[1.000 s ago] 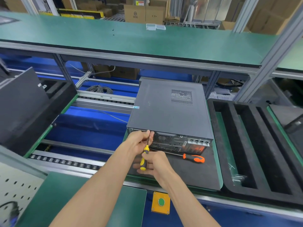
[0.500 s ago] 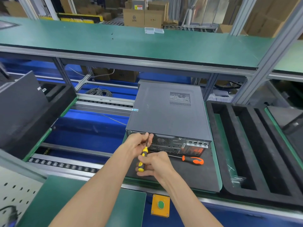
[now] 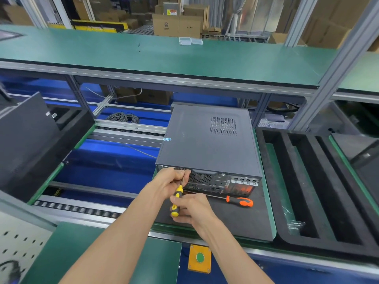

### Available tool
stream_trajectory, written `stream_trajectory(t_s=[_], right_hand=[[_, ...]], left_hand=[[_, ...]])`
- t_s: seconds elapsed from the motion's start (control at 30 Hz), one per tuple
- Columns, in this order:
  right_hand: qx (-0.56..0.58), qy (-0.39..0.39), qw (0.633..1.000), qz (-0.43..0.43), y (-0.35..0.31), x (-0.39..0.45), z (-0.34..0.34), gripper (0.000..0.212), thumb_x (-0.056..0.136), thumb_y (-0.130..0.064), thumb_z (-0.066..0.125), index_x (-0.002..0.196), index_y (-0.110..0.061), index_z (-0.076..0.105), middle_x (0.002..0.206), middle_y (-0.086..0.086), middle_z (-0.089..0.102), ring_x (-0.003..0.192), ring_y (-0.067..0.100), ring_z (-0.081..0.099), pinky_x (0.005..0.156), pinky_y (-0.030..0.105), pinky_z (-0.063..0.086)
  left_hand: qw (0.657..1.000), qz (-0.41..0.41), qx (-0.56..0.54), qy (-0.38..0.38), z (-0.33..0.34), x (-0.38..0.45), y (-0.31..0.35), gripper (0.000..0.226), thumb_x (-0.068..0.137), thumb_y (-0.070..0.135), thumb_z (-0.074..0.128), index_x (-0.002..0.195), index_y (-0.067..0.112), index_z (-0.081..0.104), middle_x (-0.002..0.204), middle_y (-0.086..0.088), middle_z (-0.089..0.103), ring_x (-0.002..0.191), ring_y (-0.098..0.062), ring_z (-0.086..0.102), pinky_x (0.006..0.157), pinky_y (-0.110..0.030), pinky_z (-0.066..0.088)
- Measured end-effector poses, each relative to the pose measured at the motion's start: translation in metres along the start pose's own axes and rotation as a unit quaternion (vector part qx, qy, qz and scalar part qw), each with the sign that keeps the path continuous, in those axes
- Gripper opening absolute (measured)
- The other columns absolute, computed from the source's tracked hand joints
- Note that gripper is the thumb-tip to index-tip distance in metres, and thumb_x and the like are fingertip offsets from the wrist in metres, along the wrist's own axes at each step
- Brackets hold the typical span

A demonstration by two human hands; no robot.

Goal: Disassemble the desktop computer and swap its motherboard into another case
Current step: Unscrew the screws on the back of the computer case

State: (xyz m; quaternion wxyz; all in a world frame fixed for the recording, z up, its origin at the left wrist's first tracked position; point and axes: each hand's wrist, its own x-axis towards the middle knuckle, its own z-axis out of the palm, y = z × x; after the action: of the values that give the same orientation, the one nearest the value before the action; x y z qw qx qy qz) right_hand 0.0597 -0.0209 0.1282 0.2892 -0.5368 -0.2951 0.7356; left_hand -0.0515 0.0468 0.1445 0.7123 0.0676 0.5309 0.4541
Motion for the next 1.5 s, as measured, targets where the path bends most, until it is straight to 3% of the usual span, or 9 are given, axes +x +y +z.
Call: stream_trajectory(t_s=[0.2, 0.4, 0.6, 0.8, 0.9, 1.0, 1.17, 1.33, 1.5], right_hand=[[0.076, -0.052, 0.995, 0.026, 0.005, 0.001, -0.006, 0.024, 0.097, -0.003, 0.059, 0.116, 0.01, 0.063, 0.098, 0.026, 0.073, 0.087, 0.036, 0.074, 0.073, 0.042, 0.06], [-0.042, 0.055, 0.997, -0.015, 0.003, 0.005, 0.002, 0.028, 0.074, -0.013, 0.089, 0.082, -0.003, 0.064, 0.07, 0.013, 0.066, 0.062, 0.024, 0.066, 0.054, 0.031, 0.056], [0.059, -0.05, 0.997, 0.029, 0.003, 0.002, -0.007, 0.022, 0.097, -0.005, 0.056, 0.114, 0.007, 0.064, 0.1, 0.024, 0.074, 0.089, 0.035, 0.074, 0.07, 0.041, 0.06], [-0.033, 0.017, 0.999, -0.014, 0.001, 0.003, -0.003, 0.041, 0.078, -0.017, 0.086, 0.103, 0.008, 0.068, 0.077, 0.014, 0.069, 0.067, 0.023, 0.069, 0.065, 0.036, 0.06], [0.038, -0.021, 0.999, 0.016, 0.002, 0.002, -0.002, 0.034, 0.093, -0.018, 0.07, 0.116, 0.008, 0.065, 0.091, 0.019, 0.073, 0.08, 0.03, 0.072, 0.074, 0.043, 0.061], [0.068, -0.041, 0.997, 0.019, -0.001, 0.002, -0.006, 0.025, 0.095, -0.002, 0.061, 0.115, 0.012, 0.063, 0.098, 0.028, 0.072, 0.087, 0.038, 0.073, 0.076, 0.045, 0.061], [-0.018, 0.001, 1.0, -0.001, -0.001, 0.001, -0.002, 0.032, 0.08, -0.018, 0.085, 0.097, 0.002, 0.066, 0.071, 0.011, 0.067, 0.063, 0.021, 0.066, 0.065, 0.037, 0.06], [0.073, -0.07, 0.995, 0.015, 0.003, 0.001, -0.005, 0.023, 0.097, -0.008, 0.058, 0.113, 0.007, 0.067, 0.096, 0.02, 0.074, 0.086, 0.031, 0.072, 0.07, 0.04, 0.06], [-0.002, 0.001, 1.0, 0.002, 0.002, 0.0, 0.0, 0.04, 0.08, -0.02, 0.085, 0.106, 0.006, 0.067, 0.078, 0.011, 0.065, 0.067, 0.02, 0.064, 0.06, 0.032, 0.057]], left_hand=[[1.0, -0.011, -0.021, -0.006, -0.001, 0.001, -0.004, 0.029, 0.095, -0.018, 0.033, 0.107, -0.017, 0.059, 0.085, -0.017, 0.06, 0.067, -0.016, 0.055, 0.049, -0.019, 0.053], [1.0, 0.001, -0.001, 0.005, 0.003, 0.001, -0.005, 0.023, 0.098, -0.014, 0.038, 0.101, -0.017, 0.06, 0.076, -0.015, 0.061, 0.06, -0.015, 0.055, 0.046, -0.02, 0.052], [1.0, -0.009, 0.014, 0.003, 0.002, 0.004, -0.004, 0.032, 0.097, -0.016, 0.029, 0.094, -0.013, 0.061, 0.071, -0.009, 0.054, 0.056, -0.01, 0.048, 0.043, -0.016, 0.045], [1.0, -0.023, 0.013, 0.002, 0.007, 0.001, 0.0, 0.03, 0.102, -0.009, 0.031, 0.092, -0.01, 0.06, 0.067, -0.008, 0.054, 0.054, -0.009, 0.048, 0.043, -0.014, 0.043], [0.999, -0.031, 0.027, 0.014, 0.009, 0.003, 0.0, 0.033, 0.103, -0.006, 0.032, 0.085, -0.008, 0.059, 0.059, -0.006, 0.054, 0.042, -0.006, 0.047, 0.042, -0.012, 0.04], [1.0, -0.022, 0.006, 0.003, 0.005, 0.002, -0.001, 0.028, 0.102, -0.009, 0.033, 0.095, -0.012, 0.061, 0.073, -0.009, 0.054, 0.06, -0.01, 0.047, 0.046, -0.014, 0.044], [1.0, -0.021, -0.019, 0.01, 0.004, 0.005, 0.0, 0.024, 0.1, -0.011, 0.035, 0.104, -0.016, 0.059, 0.075, -0.013, 0.057, 0.061, -0.013, 0.049, 0.043, -0.017, 0.047], [1.0, -0.004, -0.014, 0.011, 0.004, 0.006, -0.003, 0.024, 0.099, -0.013, 0.035, 0.103, -0.016, 0.059, 0.074, -0.014, 0.059, 0.057, -0.013, 0.051, 0.043, -0.016, 0.046], [1.0, -0.012, -0.014, 0.011, 0.004, 0.007, -0.003, 0.024, 0.102, -0.008, 0.037, 0.113, -0.016, 0.057, 0.078, -0.014, 0.057, 0.063, -0.014, 0.049, 0.044, -0.016, 0.047]])
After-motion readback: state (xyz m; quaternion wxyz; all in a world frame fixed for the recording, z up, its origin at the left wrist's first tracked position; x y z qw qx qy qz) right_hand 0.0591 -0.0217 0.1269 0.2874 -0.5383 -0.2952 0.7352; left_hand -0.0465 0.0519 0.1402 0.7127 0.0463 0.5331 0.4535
